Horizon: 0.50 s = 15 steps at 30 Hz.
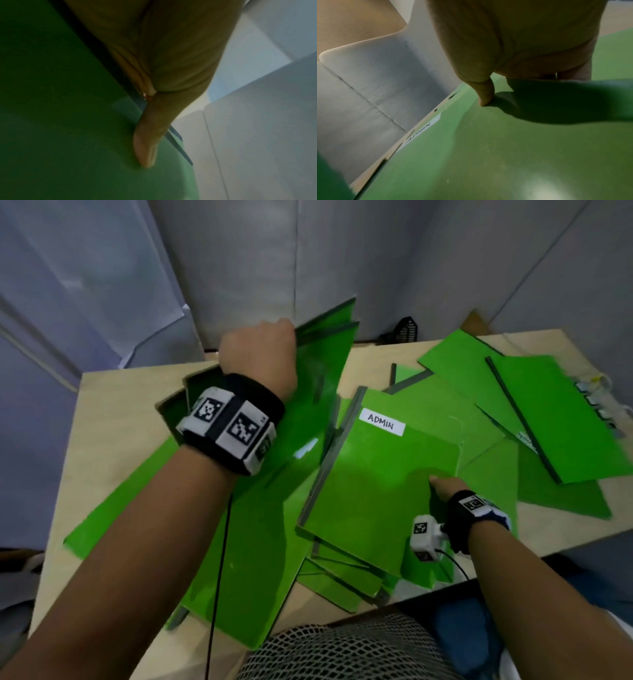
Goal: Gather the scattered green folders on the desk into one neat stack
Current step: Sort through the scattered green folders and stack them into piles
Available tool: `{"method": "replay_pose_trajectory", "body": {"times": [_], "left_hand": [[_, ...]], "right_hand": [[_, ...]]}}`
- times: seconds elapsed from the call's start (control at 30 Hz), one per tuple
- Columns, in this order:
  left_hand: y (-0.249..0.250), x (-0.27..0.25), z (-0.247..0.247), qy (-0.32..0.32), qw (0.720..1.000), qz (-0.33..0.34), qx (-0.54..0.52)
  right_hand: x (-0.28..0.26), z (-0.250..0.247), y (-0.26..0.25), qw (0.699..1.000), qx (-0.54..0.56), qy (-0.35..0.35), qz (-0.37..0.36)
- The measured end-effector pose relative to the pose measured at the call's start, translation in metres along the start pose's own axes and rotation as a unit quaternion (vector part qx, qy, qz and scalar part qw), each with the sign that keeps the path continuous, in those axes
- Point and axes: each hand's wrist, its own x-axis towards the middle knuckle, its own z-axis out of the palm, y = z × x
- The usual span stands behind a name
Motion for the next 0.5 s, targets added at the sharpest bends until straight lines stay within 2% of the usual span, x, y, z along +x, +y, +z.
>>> {"method": "replay_pose_trajectory", "body": {"times": [0.1, 0.13, 0.2, 0.27, 0.37, 0.43, 0.5], "left_hand": [[0.012, -0.008, -0.010, 0.041, 0.999, 0.030, -0.017], [0.013, -0.008, -0.013, 0.055, 0.997, 0.035, -0.035], [0.014, -0.005, -0.016, 0.058, 0.994, 0.030, -0.091], [0.014, 0.005, -0.003, 0.013, 0.984, -0.003, -0.177], [0.023, 0.014, 0.054, -0.099, 0.946, -0.063, -0.303], [0.033, 0.006, 0.103, -0.167, 0.928, -0.096, -0.319], [0.040, -0.009, 0.146, -0.198, 0.924, -0.130, -0.301]], "right_hand": [[0.007, 0.002, 0.009, 1.000, -0.003, 0.000, -0.003], [0.009, 0.002, 0.009, 0.999, 0.040, 0.010, 0.013], [0.009, 0.001, 0.011, 0.996, 0.081, 0.020, -0.003], [0.016, 0.002, 0.015, 0.992, 0.128, 0.009, 0.003], [0.006, -0.002, 0.020, 0.964, 0.259, -0.056, 0.036], [0.001, -0.005, 0.023, 0.955, 0.278, -0.093, 0.051], [-0.006, -0.007, 0.024, 0.955, 0.272, -0.110, 0.050]]}}
